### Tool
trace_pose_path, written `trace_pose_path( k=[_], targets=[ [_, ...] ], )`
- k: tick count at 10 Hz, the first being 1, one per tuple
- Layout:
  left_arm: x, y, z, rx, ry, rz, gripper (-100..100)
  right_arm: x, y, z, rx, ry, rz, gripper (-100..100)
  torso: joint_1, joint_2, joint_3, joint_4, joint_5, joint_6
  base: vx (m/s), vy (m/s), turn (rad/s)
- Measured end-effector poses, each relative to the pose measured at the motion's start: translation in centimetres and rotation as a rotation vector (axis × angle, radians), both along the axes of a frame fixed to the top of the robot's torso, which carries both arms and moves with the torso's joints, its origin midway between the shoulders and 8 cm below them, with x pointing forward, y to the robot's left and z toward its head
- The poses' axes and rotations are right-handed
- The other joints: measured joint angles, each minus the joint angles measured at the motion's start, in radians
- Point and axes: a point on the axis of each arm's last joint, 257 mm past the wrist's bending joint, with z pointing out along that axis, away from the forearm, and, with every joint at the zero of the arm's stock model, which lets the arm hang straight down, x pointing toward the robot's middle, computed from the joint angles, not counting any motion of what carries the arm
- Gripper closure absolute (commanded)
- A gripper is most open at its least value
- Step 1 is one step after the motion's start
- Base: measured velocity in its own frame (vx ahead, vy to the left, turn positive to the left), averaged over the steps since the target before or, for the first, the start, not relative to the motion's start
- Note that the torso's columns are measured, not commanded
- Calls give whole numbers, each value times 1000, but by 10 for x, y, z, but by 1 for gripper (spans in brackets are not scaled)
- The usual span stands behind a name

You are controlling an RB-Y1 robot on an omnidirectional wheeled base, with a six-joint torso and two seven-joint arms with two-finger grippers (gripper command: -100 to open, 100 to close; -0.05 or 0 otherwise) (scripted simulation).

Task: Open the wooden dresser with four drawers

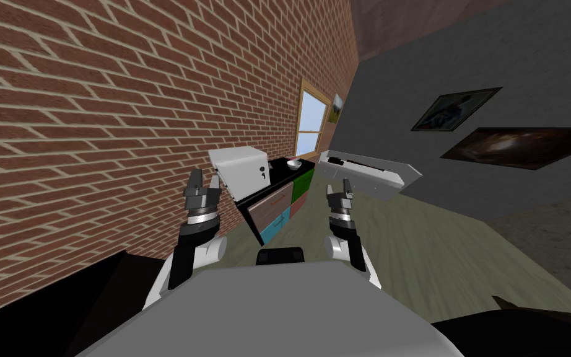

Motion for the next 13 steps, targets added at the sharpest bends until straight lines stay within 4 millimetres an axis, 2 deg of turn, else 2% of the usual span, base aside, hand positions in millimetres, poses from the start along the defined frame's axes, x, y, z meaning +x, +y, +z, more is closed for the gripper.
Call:
trace_pose_path(
  k=[2,9,10,11,13],
  targets=[
    [0,0,0,0,0,0,0,0,0,0,0,0,0,0,0,104,-209,105,0,0,0,0,0],
    [0,0,0,0,0,0,0,0,0,0,0,0,0,0,0,618,-1234,617,0,0,0,0,0],
    [0,0,0,0,0,0,0,0,0,0,0,0,0,-100,0,691,-1382,691,0,0,-6,-12,-12],
    [0,0,0,0,0,0,0,1,2,-1,-29,6,4,-100,-1,726,-1451,724,0,0,-23,-30,-14],
    [0,0,0,0,0,0,0,5,8,-3,-119,22,2,-100,-1,738,-1474,737,0,0,-29,-31,-13]
  ],
)
